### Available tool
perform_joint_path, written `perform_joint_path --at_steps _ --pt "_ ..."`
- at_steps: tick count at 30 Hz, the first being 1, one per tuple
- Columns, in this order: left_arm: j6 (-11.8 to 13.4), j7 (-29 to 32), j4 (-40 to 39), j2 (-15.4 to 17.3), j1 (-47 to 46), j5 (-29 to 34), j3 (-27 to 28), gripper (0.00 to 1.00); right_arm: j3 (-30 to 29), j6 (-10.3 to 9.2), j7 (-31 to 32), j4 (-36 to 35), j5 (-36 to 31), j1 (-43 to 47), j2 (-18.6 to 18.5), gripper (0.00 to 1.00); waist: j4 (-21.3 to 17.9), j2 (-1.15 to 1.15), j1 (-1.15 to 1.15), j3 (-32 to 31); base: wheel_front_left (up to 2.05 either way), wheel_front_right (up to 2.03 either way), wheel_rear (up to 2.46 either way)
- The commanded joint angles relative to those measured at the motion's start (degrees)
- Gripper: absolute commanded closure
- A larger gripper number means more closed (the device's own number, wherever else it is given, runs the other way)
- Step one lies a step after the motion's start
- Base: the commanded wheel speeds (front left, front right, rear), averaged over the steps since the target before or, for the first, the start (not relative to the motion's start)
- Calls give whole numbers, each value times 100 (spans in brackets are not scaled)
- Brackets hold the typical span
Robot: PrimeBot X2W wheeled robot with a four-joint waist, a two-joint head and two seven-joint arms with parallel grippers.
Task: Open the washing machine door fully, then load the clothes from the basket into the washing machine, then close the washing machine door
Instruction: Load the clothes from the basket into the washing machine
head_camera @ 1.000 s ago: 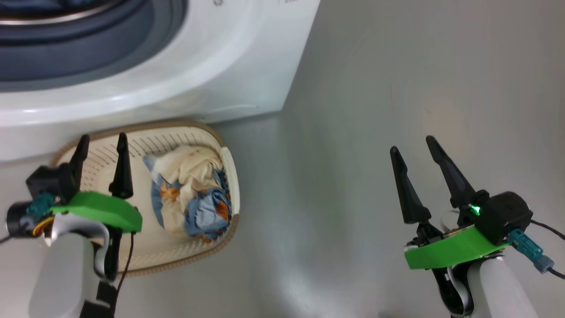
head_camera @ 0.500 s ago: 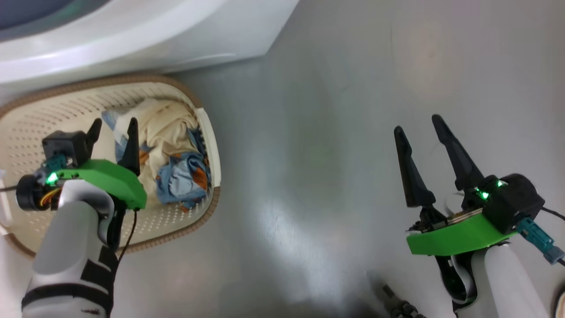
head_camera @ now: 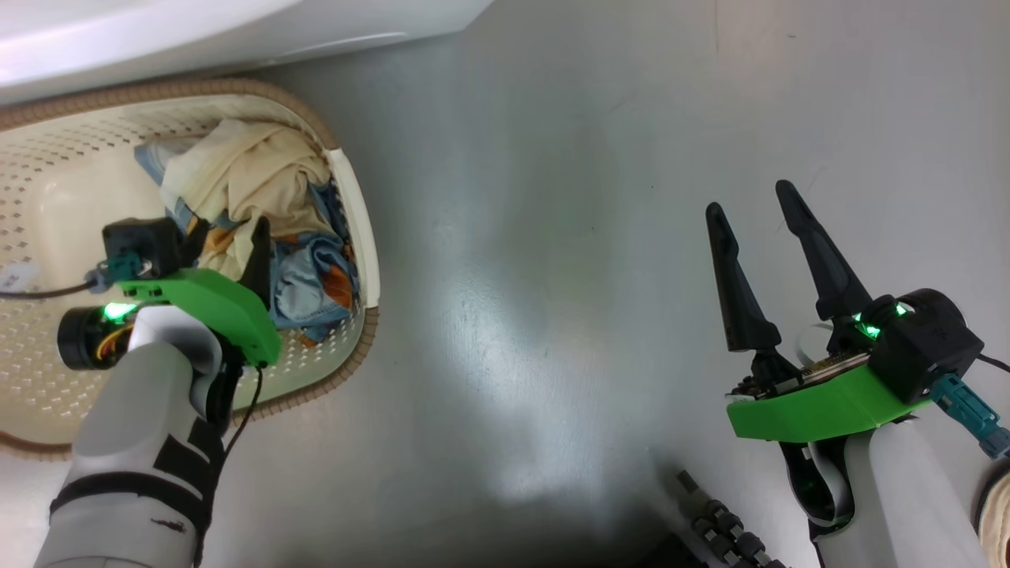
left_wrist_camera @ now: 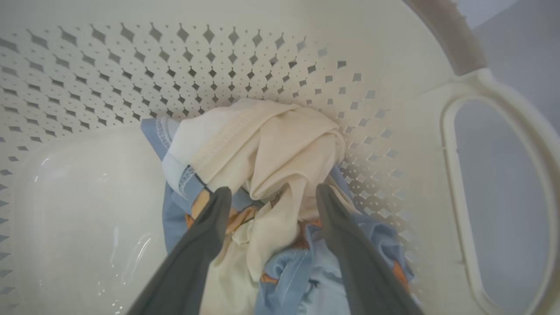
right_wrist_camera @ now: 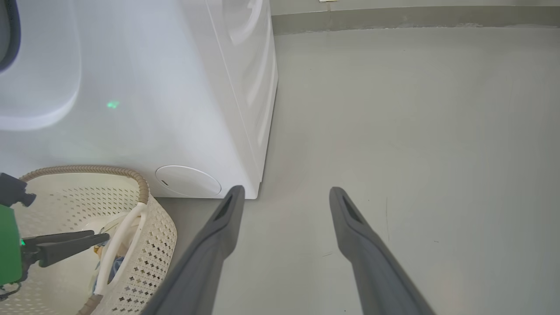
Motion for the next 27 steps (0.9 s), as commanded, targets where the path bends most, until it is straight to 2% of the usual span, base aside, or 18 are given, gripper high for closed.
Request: perform_joint_path --at_steps 1,5,11,17,27 --pt "-13 38 41 188 30 -64 9 0 127 9 -27 -131 -10 105 11 0 -9 0 0 43 0 0 0" --pt "-14 45 225 230 -96 -281 -222 0 138 9 -27 -138 6 95 11 0 -29 0 0 108 0 0 0" --pt "-13 113 581 387 -358 -290 -537 0 116 9 -27 -162 3 74 12 0 -54 0 0 311 0 0 0" --pt "156 19 804 479 -622 -182 -633 0 106 9 -27 -214 18 112 12 0 -80 0 0 505 0 0 0" --pt "131 -28 990 516 -880 -203 -718 0 100 9 -27 -288 24 170 12 0 -134 0 0 706 0 0 0"
